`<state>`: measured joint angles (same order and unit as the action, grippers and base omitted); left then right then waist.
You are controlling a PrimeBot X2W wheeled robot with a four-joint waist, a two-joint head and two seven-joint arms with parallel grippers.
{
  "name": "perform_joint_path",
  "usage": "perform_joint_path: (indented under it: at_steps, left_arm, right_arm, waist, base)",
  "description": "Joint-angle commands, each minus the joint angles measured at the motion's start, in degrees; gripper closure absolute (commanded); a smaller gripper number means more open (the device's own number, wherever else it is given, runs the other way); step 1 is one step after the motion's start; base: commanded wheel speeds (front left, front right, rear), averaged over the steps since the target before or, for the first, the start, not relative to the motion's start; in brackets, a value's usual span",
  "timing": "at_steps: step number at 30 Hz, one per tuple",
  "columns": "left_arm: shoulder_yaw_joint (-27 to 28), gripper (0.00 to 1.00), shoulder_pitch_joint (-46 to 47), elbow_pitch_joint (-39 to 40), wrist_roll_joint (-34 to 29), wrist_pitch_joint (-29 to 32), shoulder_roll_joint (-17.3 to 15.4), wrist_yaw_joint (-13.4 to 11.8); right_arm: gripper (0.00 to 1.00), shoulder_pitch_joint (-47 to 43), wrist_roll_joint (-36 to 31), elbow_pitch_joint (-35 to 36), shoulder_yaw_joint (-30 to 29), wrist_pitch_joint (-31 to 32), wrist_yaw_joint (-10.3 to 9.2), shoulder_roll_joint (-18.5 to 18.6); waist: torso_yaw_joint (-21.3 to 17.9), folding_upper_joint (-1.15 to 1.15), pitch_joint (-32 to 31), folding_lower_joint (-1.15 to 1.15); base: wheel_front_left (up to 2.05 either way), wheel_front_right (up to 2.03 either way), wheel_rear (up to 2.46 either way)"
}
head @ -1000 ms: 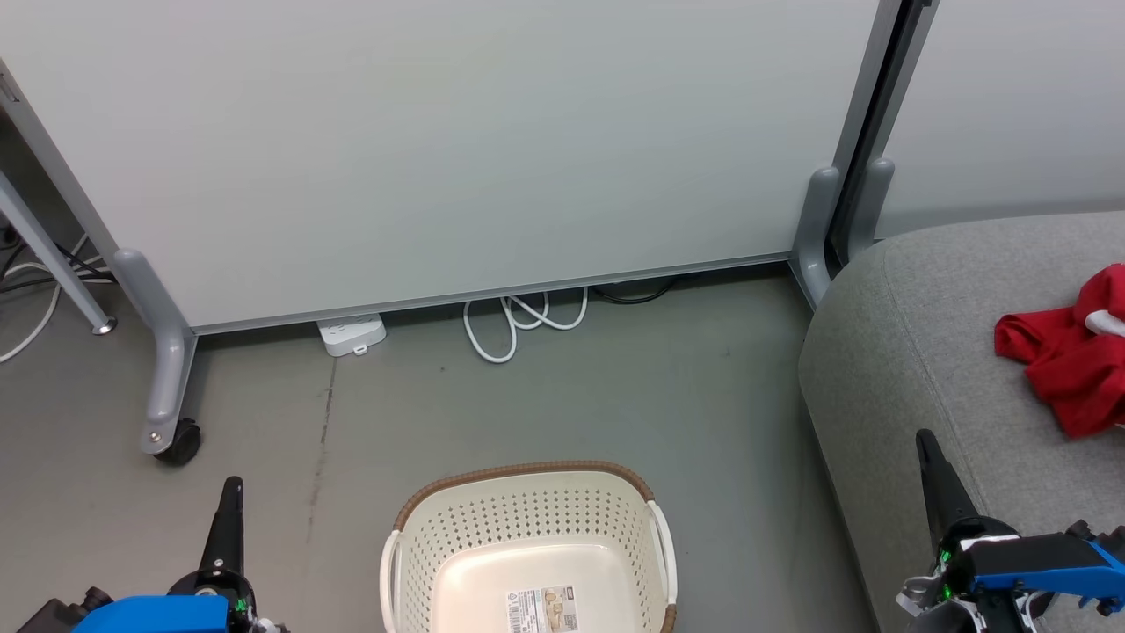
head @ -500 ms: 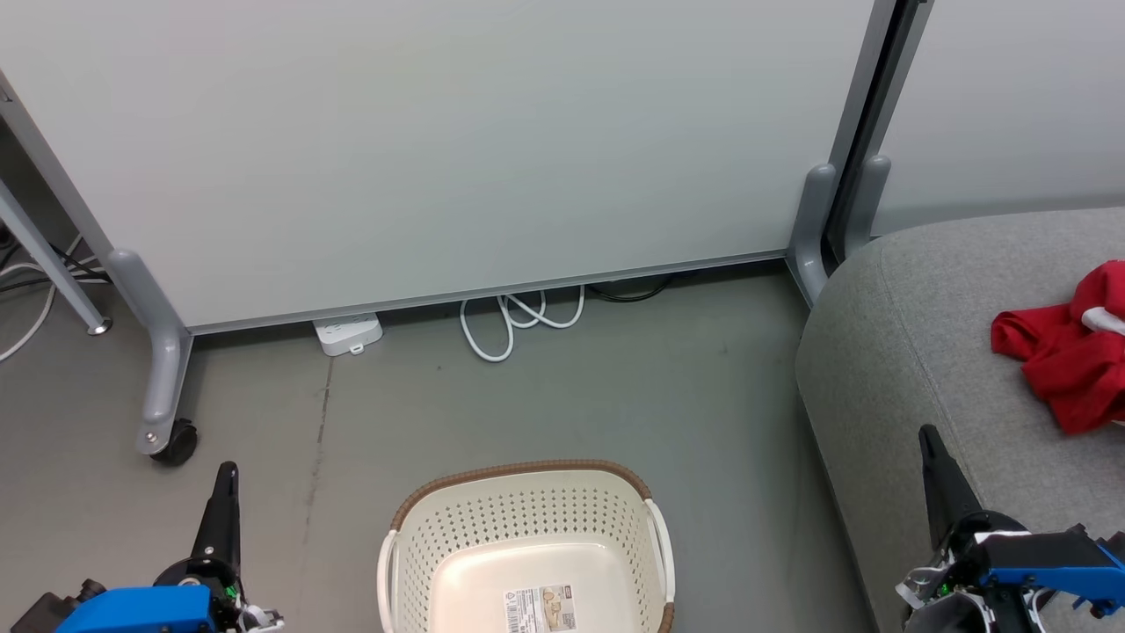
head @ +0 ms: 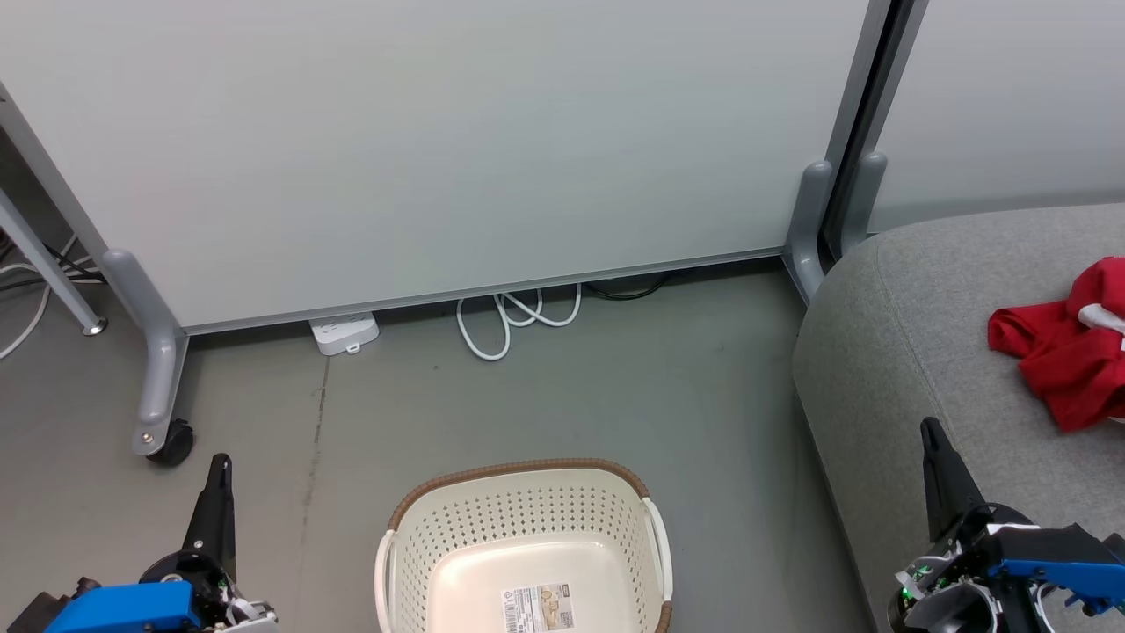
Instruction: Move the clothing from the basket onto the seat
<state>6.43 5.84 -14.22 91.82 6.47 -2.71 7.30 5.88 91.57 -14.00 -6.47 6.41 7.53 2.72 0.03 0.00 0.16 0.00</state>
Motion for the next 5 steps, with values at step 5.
perform_joint_path:
  at_steps: [5]
  left_arm:
    - [0.2, 1.0, 0.7, 0.3, 0.7, 0.3, -0.3, 0.3]
  right_arm:
    - [1.0, 0.7, 0.9, -0.1, -0.1, 0.2, -0.08, 0.3]
  waist:
    - [0.0, 0.0, 0.0, 0.0]
  base:
    - [0.0, 0.0, 0.0]
